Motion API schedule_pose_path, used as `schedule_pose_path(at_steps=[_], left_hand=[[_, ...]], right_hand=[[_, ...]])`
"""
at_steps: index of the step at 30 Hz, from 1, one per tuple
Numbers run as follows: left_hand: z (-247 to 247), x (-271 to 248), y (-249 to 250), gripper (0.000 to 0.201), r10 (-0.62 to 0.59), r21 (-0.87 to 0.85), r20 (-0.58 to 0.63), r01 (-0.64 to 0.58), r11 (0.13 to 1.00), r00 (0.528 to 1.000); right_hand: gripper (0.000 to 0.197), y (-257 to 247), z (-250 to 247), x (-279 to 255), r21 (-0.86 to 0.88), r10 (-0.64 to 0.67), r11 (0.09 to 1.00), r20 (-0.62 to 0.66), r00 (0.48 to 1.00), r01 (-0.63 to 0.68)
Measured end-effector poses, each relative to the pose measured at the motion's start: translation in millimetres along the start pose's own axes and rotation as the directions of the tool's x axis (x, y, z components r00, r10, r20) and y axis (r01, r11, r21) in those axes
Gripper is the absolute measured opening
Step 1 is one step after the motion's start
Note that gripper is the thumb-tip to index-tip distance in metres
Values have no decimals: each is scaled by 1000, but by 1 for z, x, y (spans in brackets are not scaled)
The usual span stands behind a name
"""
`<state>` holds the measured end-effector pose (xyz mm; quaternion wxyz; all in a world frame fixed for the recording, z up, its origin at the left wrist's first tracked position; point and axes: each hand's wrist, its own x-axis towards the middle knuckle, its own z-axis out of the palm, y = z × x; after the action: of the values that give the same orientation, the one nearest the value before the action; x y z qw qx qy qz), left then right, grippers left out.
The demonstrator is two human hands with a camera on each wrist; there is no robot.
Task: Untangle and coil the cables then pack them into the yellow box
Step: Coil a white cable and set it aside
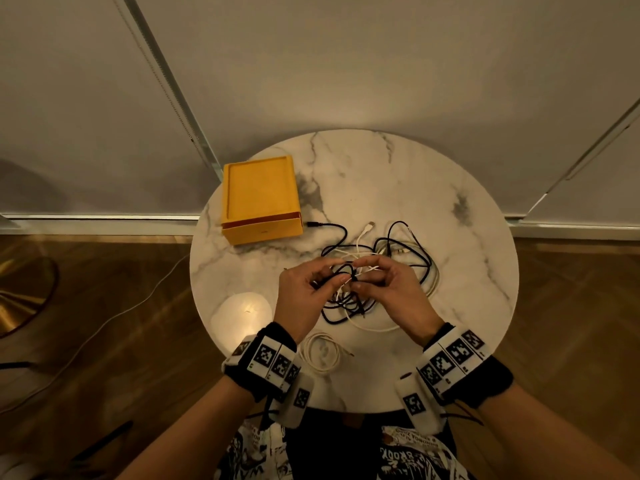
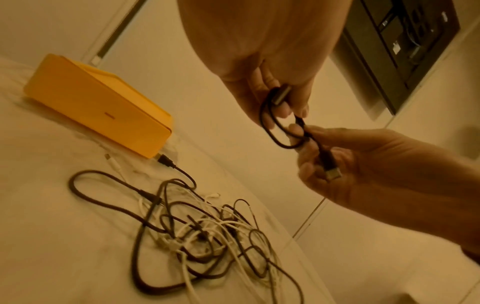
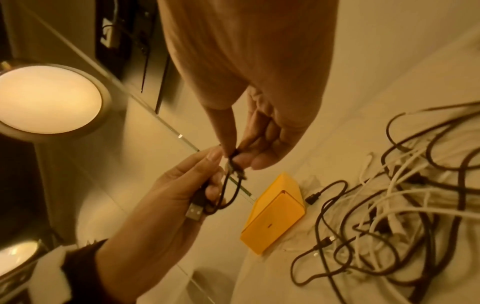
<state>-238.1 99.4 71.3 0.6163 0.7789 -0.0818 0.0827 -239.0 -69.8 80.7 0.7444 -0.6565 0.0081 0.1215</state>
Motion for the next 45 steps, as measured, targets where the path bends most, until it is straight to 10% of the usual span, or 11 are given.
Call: schedule_pose_path(at_steps=[12,22,33,40,45], left_hand=[[-17,-12,-17,11,149,286,104,-173,942,983],[-30,-18,-22,25,-176,335,351,52,941,919],[-28,-50,-72,14,-609,407,171,507,760,775],[-20,-51,-82,16,-491,796,167,177,579,855],[-27,-56,-96,23,-499,780,201,171,602,843]], right_hand=[[20,13,25,-9,-228,49,973,89,995,-28],[12,40,12,-6,-195,224,956,0,975,-220],[12,109,22,-13,-511,393,786,-23,919,-349],[10,116,38,-5,-780,273,591,-46,961,-205],[18,112,39,-6,-916,210,393,3,978,-82]])
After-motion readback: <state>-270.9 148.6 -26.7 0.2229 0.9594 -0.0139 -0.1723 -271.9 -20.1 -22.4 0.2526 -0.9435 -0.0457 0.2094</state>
